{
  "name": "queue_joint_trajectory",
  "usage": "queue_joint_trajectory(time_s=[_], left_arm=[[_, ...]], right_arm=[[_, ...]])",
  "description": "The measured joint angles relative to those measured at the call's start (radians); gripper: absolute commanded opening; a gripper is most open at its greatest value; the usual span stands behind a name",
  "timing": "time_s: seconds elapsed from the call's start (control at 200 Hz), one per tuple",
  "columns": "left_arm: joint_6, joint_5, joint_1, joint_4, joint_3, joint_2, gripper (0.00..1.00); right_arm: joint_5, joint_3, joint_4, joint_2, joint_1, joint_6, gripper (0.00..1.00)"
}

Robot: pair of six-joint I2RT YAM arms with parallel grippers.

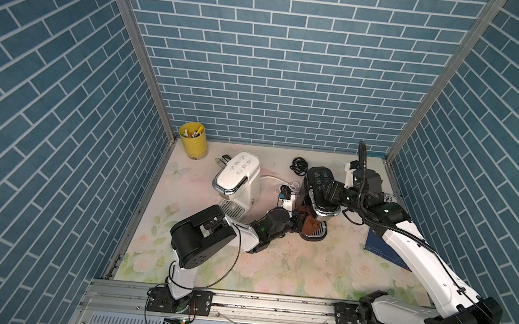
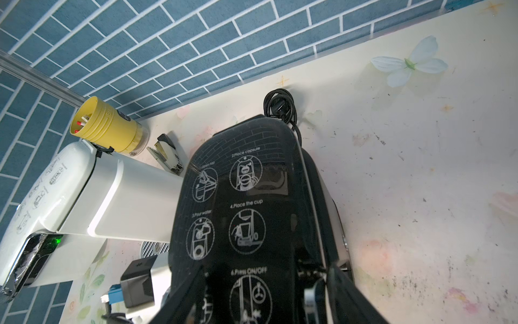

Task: Wipe the surface of a coffee machine
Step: Wipe the dirt from the surface of the coffee machine.

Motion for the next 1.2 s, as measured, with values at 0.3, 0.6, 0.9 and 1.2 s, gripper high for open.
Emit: queue_joint_trajectory(time_s=[0.3, 0.6, 0.9, 1.2], left_arm=[[-0.011, -0.062, 0.000, -0.021, -0.139, -0.130, 0.00], [0.231, 0.004, -0.073, -0.068, -0.132, -0.242, 0.00], [0.432, 0.226, -0.100, -0.064, -0.116, -0.225, 0.00], [0.681, 0.199, -0.194, -0.134, 0.002, -0.265, 0.00]], right_arm=[[0.001, 0.003, -0.014, -0.004, 0.000, 0.000, 0.67], [0.000, 0.024, -0.044, 0.005, -0.005, -0.002, 0.67], [0.000, 0.026, -0.046, 0.005, -0.005, -0.002, 0.67], [-0.002, 0.026, -0.047, 0.005, -0.005, -0.001, 0.67]])
